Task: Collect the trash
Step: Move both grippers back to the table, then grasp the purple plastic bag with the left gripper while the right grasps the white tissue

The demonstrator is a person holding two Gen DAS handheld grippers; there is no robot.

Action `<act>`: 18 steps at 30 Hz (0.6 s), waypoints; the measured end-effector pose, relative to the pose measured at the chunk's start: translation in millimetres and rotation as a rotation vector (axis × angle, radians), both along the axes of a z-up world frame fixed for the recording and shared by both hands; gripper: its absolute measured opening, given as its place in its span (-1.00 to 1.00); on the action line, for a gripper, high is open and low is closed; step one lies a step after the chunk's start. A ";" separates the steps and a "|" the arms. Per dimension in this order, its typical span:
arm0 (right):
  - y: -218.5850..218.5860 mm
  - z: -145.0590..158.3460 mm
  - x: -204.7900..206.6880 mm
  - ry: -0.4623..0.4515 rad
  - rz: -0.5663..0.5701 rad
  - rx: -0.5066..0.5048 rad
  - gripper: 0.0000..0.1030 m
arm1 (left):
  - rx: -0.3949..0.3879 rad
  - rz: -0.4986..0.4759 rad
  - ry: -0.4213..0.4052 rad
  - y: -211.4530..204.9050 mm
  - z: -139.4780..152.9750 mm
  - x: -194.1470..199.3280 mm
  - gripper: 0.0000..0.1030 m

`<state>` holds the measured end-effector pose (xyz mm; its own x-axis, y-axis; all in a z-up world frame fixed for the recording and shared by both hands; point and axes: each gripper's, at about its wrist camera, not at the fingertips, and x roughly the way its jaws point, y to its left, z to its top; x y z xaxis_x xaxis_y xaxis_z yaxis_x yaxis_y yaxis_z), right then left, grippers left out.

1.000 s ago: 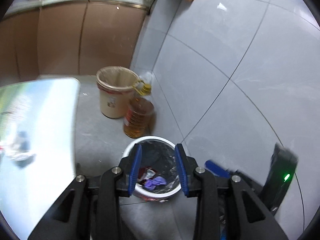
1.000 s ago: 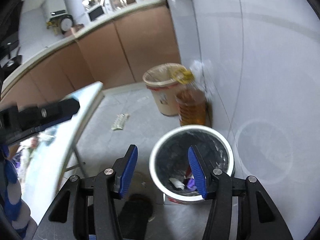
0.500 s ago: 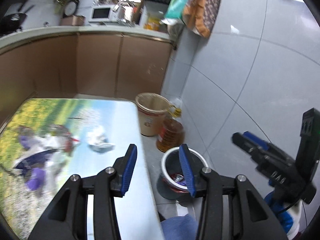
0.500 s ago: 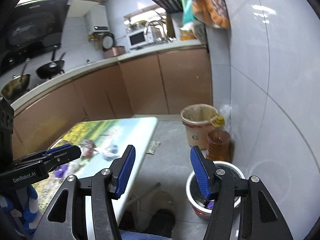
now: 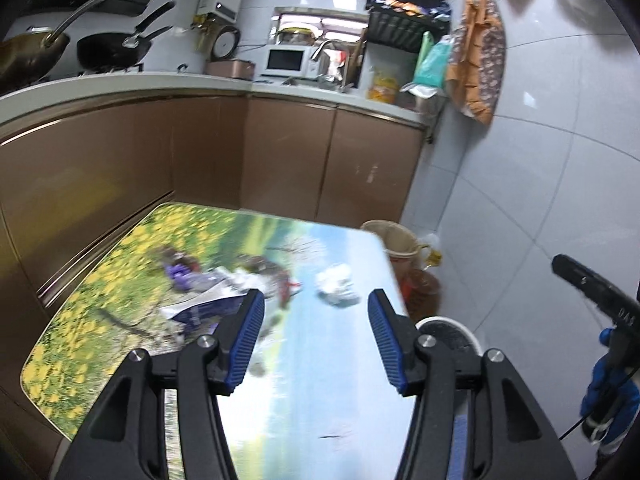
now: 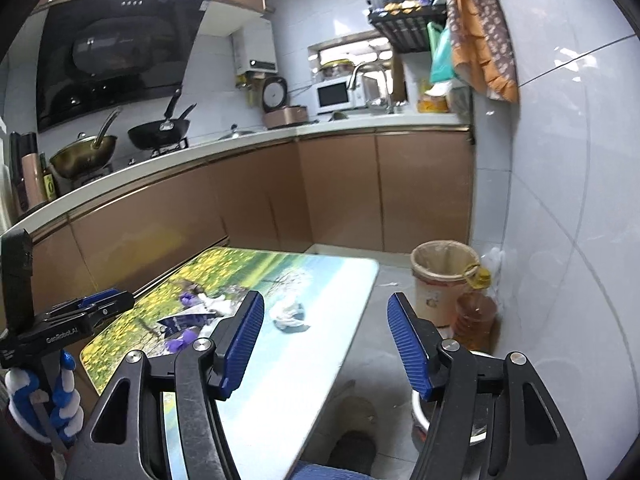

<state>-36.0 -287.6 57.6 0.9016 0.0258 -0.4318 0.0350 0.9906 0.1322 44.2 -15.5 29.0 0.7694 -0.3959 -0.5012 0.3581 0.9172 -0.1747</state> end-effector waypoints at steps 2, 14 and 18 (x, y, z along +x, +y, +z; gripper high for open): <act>1.0 -8.5 10.5 0.024 0.017 0.005 0.23 | 0.017 0.000 0.012 8.5 -10.5 7.3 0.01; 13.2 -80.9 122.6 0.196 0.105 0.037 0.23 | 0.113 -0.095 0.154 24.8 -90.3 80.9 -0.01; 22.0 -105.5 164.8 0.247 0.141 0.051 0.23 | 0.079 -0.074 0.213 33.1 -112.4 109.6 -0.09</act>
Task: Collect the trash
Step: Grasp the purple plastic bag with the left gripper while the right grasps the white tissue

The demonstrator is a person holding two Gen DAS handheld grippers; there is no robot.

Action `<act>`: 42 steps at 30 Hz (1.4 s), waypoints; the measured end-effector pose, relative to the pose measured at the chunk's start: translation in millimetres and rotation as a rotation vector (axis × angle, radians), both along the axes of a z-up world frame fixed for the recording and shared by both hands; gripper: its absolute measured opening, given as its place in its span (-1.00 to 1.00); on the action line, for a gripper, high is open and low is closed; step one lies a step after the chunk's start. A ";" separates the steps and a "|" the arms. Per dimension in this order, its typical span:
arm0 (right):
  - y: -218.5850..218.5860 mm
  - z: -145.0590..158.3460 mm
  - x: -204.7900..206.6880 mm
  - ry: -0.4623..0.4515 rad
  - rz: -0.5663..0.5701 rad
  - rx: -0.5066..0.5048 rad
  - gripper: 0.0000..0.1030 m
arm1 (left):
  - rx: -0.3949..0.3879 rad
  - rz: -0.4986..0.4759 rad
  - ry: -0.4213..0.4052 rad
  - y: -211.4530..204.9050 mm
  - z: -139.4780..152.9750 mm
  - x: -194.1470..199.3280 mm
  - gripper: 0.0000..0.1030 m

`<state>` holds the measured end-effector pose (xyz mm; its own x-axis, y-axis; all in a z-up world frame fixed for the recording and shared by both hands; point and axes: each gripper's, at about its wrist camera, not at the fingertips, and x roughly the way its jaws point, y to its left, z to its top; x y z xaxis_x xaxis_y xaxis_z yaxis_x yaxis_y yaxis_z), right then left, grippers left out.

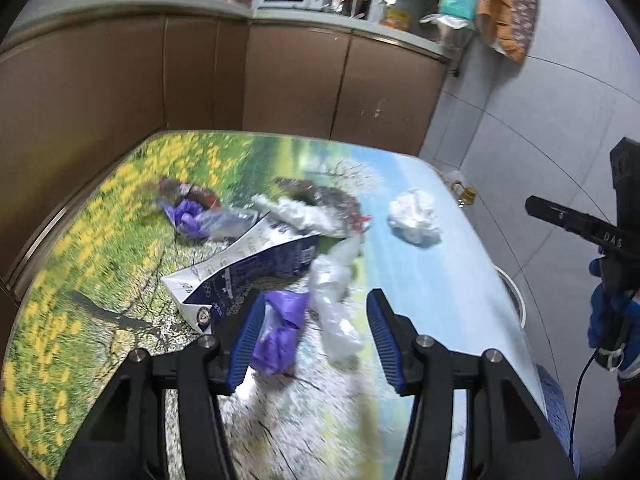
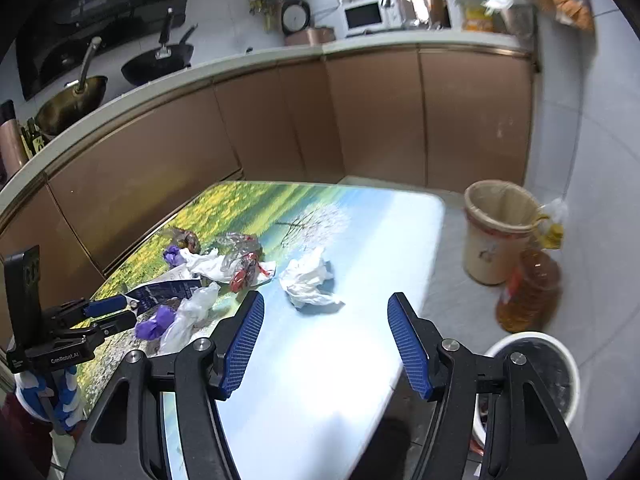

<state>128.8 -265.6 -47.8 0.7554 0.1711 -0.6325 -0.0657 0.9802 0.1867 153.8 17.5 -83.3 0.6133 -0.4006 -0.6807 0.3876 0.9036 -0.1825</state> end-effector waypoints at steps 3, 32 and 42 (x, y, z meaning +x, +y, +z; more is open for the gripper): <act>6.0 -16.2 28.0 0.028 0.022 -0.002 0.23 | -0.013 0.014 0.032 4.4 -13.8 9.7 -0.15; 42.3 -76.2 93.3 0.179 0.126 0.038 -0.55 | -0.024 0.078 0.067 19.7 -28.5 -17.9 -0.44; 53.4 -4.3 12.6 0.048 0.174 0.069 -0.56 | -0.042 0.108 -0.038 30.7 27.8 -69.1 -0.44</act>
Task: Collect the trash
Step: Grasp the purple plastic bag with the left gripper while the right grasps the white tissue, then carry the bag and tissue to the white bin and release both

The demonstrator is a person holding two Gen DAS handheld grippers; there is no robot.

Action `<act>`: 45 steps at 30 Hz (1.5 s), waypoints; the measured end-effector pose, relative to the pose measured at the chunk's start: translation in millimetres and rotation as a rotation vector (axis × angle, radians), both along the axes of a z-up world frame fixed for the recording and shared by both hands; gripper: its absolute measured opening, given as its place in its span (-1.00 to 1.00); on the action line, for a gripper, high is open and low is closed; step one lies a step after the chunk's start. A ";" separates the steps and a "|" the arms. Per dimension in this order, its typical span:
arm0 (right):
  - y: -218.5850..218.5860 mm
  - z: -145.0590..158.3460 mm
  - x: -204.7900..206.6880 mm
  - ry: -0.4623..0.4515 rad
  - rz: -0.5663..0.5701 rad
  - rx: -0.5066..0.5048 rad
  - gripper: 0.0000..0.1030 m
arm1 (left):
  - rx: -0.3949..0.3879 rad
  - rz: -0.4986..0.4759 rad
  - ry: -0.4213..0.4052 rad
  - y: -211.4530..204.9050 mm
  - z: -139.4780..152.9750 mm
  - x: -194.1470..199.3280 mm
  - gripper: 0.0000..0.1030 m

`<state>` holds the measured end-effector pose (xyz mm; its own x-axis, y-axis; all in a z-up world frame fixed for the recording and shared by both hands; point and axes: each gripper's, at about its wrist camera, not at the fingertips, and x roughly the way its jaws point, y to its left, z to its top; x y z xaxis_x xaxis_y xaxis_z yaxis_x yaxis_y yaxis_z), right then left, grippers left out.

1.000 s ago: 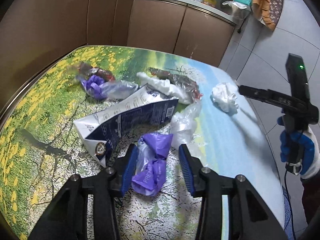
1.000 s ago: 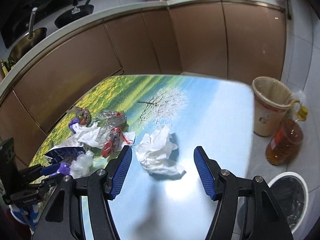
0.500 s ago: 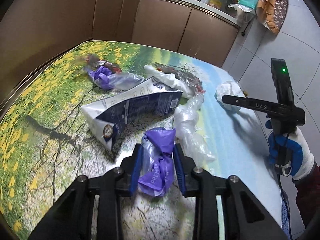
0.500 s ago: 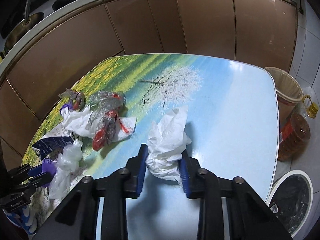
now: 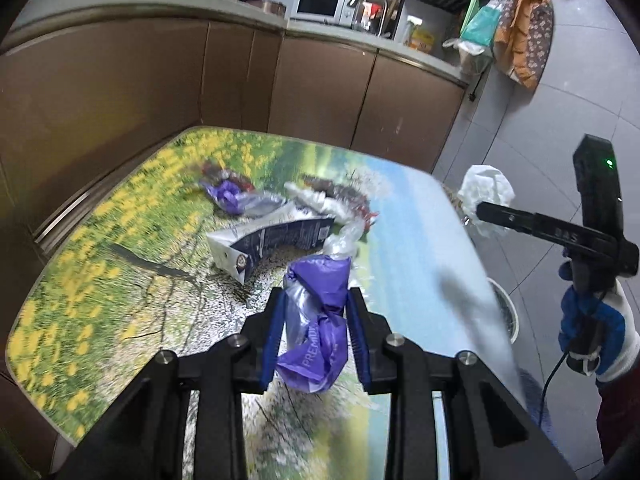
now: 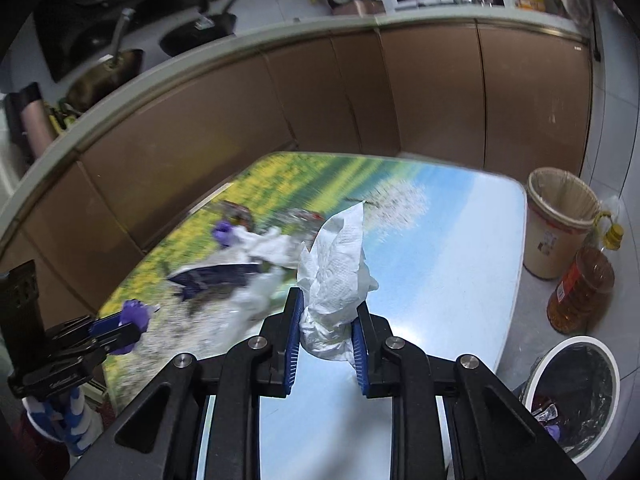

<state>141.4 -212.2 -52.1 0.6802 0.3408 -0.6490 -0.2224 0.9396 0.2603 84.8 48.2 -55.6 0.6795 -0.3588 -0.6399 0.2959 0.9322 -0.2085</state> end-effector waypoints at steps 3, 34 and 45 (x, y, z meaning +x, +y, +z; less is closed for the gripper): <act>0.9 22.7 -29.6 -0.047 0.003 0.008 -0.56 | 0.001 0.002 -0.039 0.3 18.8 -19.1 -0.44; -216.1 -15.2 -160.6 -0.018 -0.532 0.025 -0.56 | 0.036 -0.485 0.000 -281.9 24.0 -17.9 -0.44; -271.1 -94.7 -122.8 0.105 -0.613 0.061 -0.53 | 0.077 -0.533 0.161 -385.7 -38.6 51.2 -0.44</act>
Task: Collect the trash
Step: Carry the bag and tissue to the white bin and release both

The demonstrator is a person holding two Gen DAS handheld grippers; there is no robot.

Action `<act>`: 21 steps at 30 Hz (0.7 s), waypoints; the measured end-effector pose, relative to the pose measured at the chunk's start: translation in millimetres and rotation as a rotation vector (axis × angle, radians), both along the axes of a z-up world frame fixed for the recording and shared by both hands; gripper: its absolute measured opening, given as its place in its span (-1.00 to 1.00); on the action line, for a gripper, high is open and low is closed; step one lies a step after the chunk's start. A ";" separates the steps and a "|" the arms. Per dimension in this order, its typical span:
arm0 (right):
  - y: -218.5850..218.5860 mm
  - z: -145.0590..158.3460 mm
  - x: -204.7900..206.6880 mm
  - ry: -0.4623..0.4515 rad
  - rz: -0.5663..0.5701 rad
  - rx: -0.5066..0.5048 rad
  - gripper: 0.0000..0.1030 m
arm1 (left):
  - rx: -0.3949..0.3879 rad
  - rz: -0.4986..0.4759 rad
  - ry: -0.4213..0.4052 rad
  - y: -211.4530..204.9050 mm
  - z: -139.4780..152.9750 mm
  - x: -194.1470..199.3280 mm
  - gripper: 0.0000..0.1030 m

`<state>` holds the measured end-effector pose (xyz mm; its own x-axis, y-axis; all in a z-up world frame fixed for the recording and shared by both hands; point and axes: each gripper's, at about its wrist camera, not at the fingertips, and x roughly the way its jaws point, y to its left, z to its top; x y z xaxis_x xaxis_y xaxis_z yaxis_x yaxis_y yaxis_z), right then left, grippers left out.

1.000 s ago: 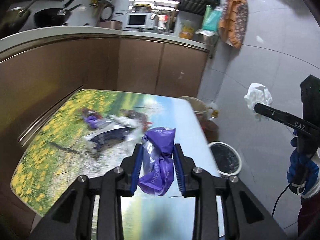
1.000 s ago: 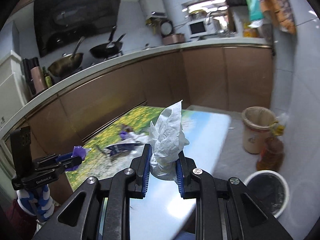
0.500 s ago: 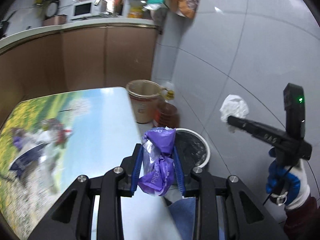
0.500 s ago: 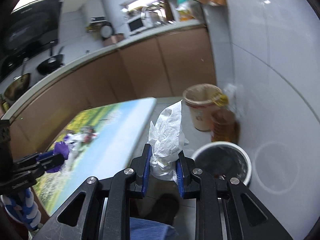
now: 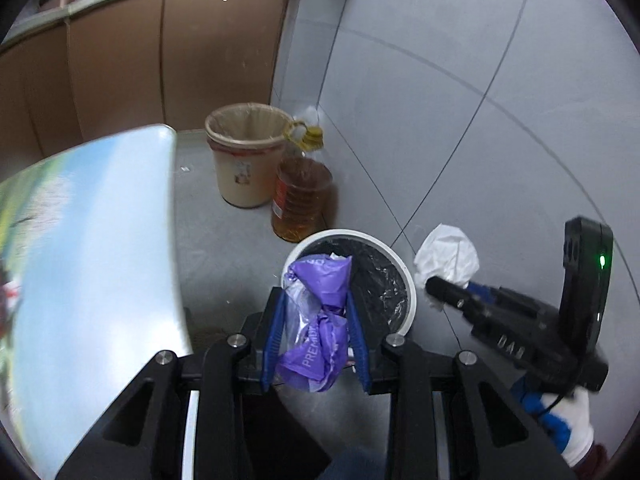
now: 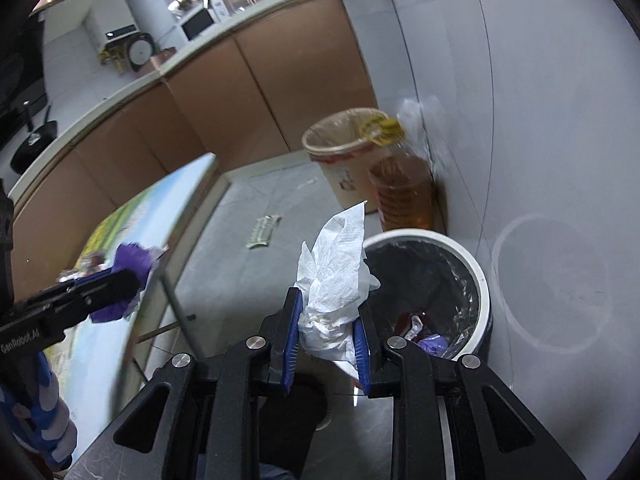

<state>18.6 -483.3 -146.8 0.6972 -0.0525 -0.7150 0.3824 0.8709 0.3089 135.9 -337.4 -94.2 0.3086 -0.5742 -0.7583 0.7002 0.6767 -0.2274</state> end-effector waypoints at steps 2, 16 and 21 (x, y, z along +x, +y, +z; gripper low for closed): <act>-6.5 -11.6 8.8 0.021 -0.008 -0.001 -0.51 | 0.010 -0.012 0.025 -20.5 -11.7 10.2 -0.44; -61.0 -85.7 50.5 0.165 -0.102 -0.020 -0.12 | 0.016 -0.042 0.187 -121.5 -72.9 57.0 -0.14; -62.4 -88.6 47.2 0.188 -0.126 -0.033 -0.03 | -0.003 -0.038 0.184 -123.7 -70.6 58.0 -0.13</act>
<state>65.8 -545.7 -235.4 0.5385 -0.1558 -0.8281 0.5368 0.8210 0.1946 193.9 -461.2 -164.8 0.1427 -0.5848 -0.7985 0.6719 0.6496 -0.3557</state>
